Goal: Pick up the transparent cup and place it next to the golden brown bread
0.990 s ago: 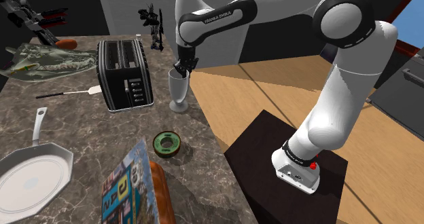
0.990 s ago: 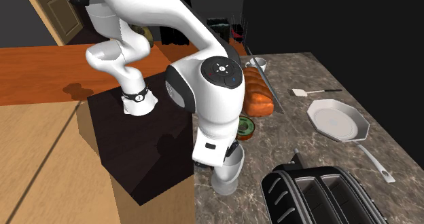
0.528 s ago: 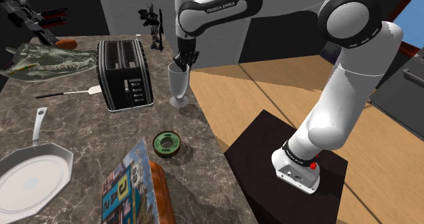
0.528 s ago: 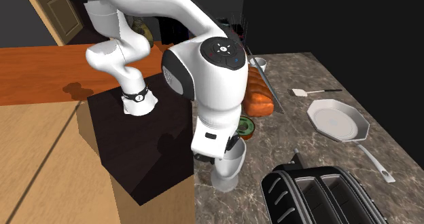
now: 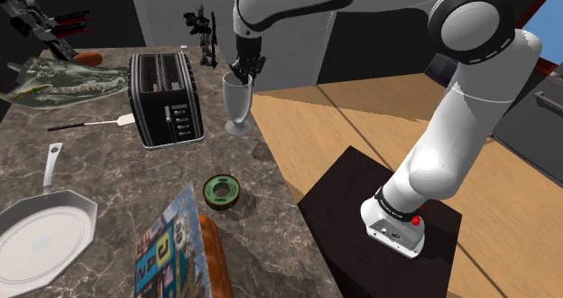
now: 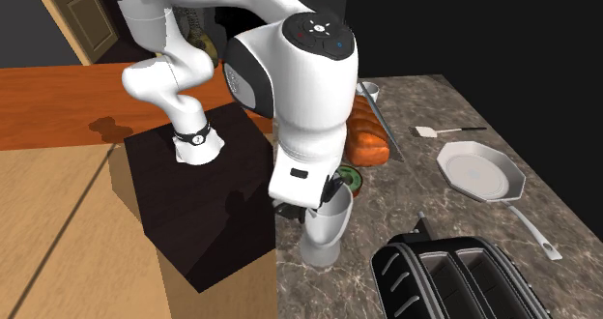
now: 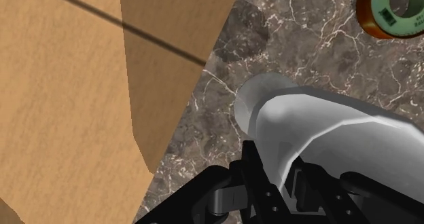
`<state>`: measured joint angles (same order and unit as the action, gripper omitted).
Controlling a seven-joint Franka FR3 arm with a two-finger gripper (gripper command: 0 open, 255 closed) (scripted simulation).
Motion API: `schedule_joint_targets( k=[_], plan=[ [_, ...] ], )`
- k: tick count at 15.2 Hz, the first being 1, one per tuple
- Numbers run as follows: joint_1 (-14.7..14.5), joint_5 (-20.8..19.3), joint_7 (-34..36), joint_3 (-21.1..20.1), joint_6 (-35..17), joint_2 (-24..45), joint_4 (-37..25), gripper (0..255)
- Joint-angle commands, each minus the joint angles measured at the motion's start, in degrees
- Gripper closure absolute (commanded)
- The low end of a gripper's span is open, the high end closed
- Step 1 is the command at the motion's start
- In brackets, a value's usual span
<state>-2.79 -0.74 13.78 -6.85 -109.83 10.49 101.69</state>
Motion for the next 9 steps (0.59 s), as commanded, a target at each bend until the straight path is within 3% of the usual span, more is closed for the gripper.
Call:
schedule_joint_targets(
  k=[1, 9],
  plan=[
    [0.02, 0.04, -0.06, 0.00, 1.70, -0.23, -1.50, 255],
    [0.01, 0.14, -0.09, -0.03, 7.63, -0.96, -6.72, 255]
  ],
)
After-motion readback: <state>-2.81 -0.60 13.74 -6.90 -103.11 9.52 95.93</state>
